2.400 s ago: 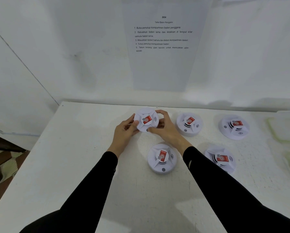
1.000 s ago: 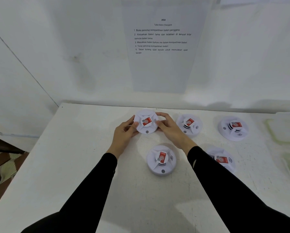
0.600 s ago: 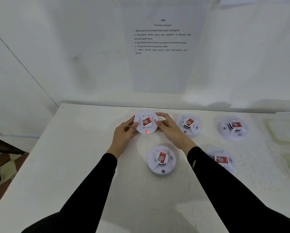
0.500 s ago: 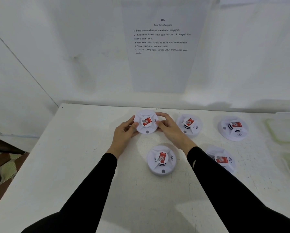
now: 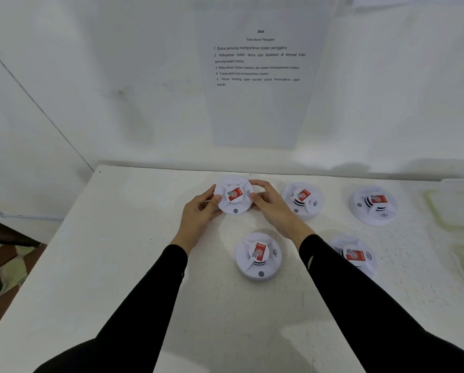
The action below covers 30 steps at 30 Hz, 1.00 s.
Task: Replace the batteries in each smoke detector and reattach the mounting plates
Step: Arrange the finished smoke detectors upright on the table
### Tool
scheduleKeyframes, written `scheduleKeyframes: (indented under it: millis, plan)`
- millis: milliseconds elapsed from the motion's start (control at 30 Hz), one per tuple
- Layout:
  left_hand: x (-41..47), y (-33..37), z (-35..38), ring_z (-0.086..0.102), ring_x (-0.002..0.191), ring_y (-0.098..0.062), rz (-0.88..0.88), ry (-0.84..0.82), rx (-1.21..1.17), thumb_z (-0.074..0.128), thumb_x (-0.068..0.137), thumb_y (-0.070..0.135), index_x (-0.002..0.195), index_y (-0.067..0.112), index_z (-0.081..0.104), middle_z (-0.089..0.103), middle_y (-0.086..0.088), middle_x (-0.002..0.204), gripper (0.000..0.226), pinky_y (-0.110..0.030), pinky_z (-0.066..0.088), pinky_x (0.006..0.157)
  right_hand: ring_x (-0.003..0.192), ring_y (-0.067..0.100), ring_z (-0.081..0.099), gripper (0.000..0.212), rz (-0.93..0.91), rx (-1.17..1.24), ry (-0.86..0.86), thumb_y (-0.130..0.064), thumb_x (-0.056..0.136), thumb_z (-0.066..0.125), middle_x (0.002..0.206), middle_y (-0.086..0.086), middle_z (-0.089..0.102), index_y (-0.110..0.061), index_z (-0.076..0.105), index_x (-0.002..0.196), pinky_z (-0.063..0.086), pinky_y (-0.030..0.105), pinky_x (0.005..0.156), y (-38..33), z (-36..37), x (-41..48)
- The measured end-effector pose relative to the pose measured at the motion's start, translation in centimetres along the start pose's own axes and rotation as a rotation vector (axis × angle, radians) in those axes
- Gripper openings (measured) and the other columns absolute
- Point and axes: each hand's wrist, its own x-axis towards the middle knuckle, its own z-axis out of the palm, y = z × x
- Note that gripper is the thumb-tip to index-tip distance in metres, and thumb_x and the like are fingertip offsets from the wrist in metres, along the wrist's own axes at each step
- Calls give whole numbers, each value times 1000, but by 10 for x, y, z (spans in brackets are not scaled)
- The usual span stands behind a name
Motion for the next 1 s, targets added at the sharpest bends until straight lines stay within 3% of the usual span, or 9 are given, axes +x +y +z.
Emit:
scheduleKeyframes:
  millis: [167, 400, 500, 600, 700, 833, 1000]
  plan:
    - [1, -1, 0, 68, 111, -13, 0, 9, 8, 65, 96, 21, 137, 11, 59, 69, -2, 124, 43, -30, 57, 91, 106, 25, 63, 28, -5, 2, 16, -22, 100, 49, 109, 10, 65, -32, 53, 126, 49, 34, 99, -1, 2, -2]
    - [-1, -2, 3, 71, 106, -14, -11, 95, 19, 70, 92, 26, 125, 11, 69, 75, -1, 113, 36, -36, 58, 92, 91, 15, 56, 29, -42, -61, 114, -21, 100, 49, 108, 10, 56, -28, 54, 128, 46, 17, 76, 2, 8, -4]
    - [-5, -4, 5, 68, 101, -2, 31, 184, 189, 72, 90, 38, 118, 22, 74, 75, 10, 108, 33, -21, 51, 93, 92, 15, 55, 31, -32, -84, 131, -20, 99, 50, 110, 10, 56, -25, 55, 129, 45, 17, 78, 5, 9, -2]
    - [-8, -7, 10, 61, 91, 11, 78, 227, 320, 68, 93, 36, 117, 18, 74, 71, 7, 107, 31, -2, 41, 79, 87, 12, 54, 33, -30, -98, 132, -16, 100, 49, 100, 3, 58, -18, 55, 132, 46, 13, 75, 4, 9, -2]
    - [-8, -7, 13, 61, 91, 3, 105, 245, 384, 67, 94, 31, 117, 12, 73, 67, 1, 110, 31, 1, 38, 76, 84, 10, 54, 32, -26, -119, 128, -14, 100, 48, 95, -1, 58, -14, 55, 131, 45, 8, 71, 2, 8, -2]
    - [-3, -8, 11, 62, 98, -11, 99, 241, 438, 66, 95, 30, 118, 10, 73, 66, -2, 110, 32, 2, 37, 75, 82, 9, 54, 32, -39, -171, 138, -14, 99, 49, 100, 6, 63, -12, 57, 130, 43, 2, 66, 2, 10, -1]
    - [-2, -3, 10, 58, 90, 0, 69, 223, 431, 65, 95, 29, 123, 13, 68, 64, 0, 110, 32, 4, 37, 73, 86, 9, 54, 35, -4, -202, 145, -17, 99, 50, 110, 9, 65, -12, 56, 133, 43, 3, 66, 0, 11, 1]
